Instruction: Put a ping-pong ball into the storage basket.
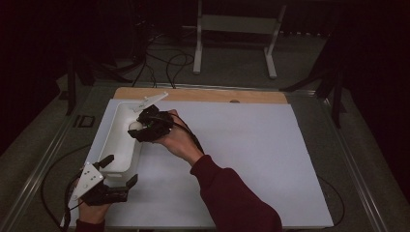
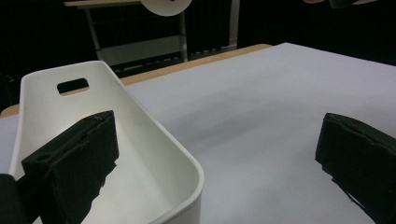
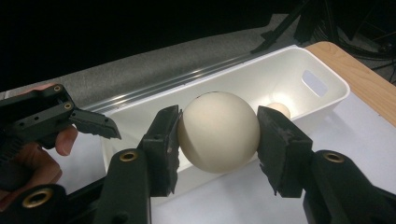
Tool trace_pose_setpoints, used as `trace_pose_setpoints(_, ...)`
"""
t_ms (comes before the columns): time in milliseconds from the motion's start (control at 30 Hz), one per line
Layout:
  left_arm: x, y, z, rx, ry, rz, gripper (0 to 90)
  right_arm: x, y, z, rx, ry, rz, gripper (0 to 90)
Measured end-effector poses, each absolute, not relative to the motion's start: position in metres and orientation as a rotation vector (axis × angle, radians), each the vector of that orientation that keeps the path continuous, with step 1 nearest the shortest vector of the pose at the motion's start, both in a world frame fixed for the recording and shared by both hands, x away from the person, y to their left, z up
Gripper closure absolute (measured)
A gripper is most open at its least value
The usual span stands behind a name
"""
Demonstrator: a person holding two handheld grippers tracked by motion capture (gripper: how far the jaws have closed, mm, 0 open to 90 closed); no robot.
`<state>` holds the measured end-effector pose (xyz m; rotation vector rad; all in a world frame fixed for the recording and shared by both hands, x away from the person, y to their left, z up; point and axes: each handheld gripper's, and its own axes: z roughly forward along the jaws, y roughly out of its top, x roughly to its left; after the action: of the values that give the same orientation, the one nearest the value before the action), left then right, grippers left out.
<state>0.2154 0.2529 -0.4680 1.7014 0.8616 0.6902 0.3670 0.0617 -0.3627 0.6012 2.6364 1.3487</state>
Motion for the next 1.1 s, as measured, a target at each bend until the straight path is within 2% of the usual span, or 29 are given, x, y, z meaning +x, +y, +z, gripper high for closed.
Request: trace_pose_setpoints(1100,0.215,0.254,-0.467,1.695,0.859,0.688,0.0,0.362,0.087,-0.367,0.577,2.664,1.357,50.6)
